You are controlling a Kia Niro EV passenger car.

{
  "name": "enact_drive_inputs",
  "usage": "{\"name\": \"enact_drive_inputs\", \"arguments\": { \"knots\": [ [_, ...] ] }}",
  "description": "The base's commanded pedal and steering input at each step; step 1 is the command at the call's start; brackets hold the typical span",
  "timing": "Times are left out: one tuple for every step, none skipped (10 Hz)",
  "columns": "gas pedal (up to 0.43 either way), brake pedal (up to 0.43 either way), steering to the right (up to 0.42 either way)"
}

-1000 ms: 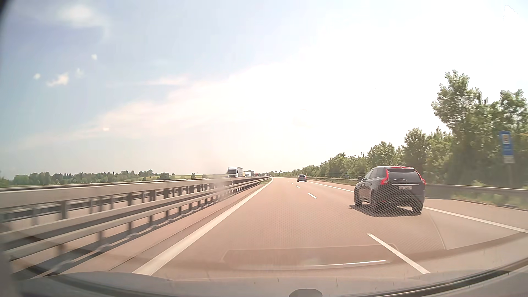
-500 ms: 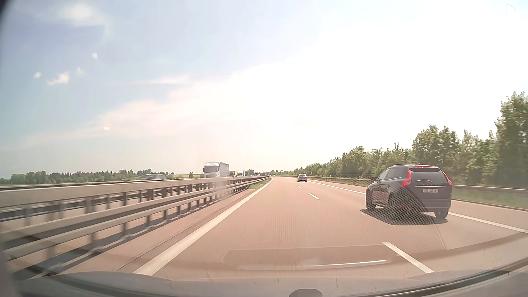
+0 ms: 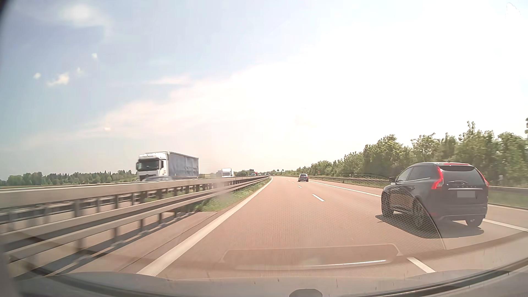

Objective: Follow the waypoints while adhering to traffic rules and regulations

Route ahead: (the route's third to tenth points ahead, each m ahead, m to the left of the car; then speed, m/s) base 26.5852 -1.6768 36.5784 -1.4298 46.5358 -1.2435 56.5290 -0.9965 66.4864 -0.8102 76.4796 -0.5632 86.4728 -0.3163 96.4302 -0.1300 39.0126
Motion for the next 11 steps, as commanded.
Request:
{"name": "enact_drive_inputs", "arguments": {
  "knots": [
    [1.000,0.000,-0.004],
    [1.000,0.000,-0.003],
    [1.000,0.000,-0.004],
    [1.000,0.000,-0.004],
    [1.000,0.000,-0.004],
    [1.000,0.000,-0.004],
    [1.000,0.000,-0.004],
    [1.000,0.000,-0.003],
    [1.000,0.000,-0.003],
    [1.000,0.000,-0.003],
    [1.000,0.000,-0.003]
  ]
}}
